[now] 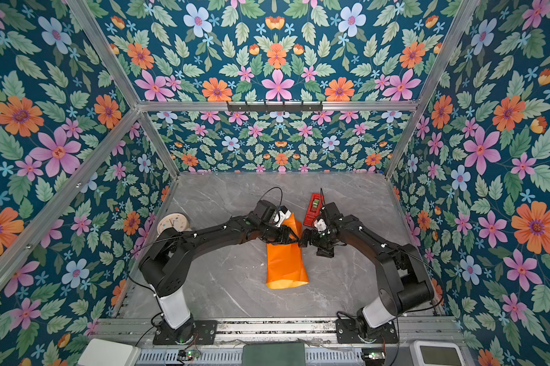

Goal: Wrap a gift box in wrapping paper
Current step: Second fold the wrapping paper around the gift box.

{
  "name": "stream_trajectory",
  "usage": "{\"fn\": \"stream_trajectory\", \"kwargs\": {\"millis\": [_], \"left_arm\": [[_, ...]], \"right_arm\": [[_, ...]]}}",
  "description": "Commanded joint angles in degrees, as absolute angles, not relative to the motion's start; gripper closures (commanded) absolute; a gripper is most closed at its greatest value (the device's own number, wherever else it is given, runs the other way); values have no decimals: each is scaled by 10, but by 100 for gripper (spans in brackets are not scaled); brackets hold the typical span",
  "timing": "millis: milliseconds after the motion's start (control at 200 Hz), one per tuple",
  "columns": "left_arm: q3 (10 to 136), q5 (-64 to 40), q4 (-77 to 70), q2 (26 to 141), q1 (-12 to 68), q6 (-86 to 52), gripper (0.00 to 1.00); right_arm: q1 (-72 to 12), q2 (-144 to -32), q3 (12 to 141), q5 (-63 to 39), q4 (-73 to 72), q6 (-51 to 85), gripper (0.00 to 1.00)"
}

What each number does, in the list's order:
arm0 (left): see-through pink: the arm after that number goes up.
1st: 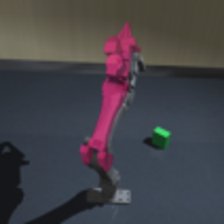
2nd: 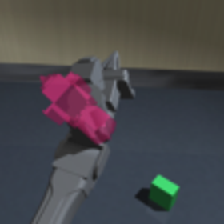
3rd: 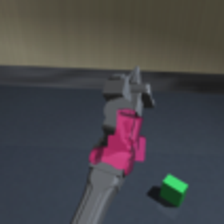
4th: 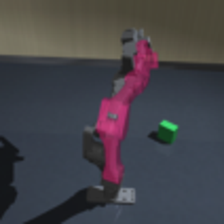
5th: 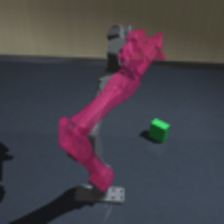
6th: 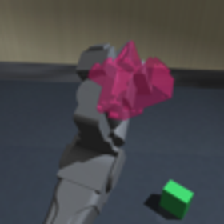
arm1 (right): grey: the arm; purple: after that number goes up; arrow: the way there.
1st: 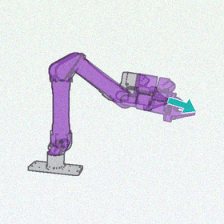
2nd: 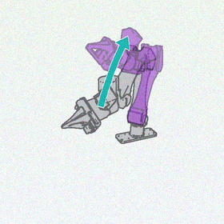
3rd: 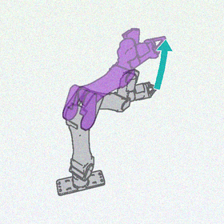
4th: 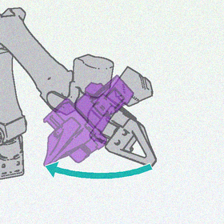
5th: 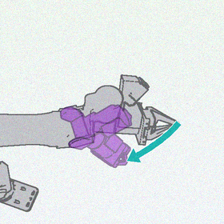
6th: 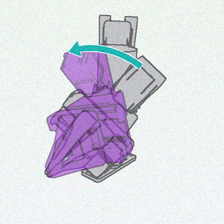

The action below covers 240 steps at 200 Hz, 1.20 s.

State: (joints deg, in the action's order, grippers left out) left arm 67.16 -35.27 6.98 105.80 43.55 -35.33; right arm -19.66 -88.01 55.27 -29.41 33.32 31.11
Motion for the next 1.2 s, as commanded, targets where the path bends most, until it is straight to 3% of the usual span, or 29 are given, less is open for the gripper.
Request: {"fn": "stream_trajectory", "kwargs": {"millis": [0, 265, 655, 1195], "left_arm": [[660, -264, 171, 1073, 436, -338, 49], [657, -265, 169, 1069, 436, -337, 42], [662, -268, 165, 1068, 435, -334, 38], [733, -251, 139, 1027, 417, -332, 30]], "right_arm": [[-193, -868, 557, -282, 355, 303, 5], [-185, -835, 542, -277, 359, 312, 4], [-192, -865, 490, -379, 241, 354, 4], [-200, -900, 418, -315, 233, 356, 10]]}}
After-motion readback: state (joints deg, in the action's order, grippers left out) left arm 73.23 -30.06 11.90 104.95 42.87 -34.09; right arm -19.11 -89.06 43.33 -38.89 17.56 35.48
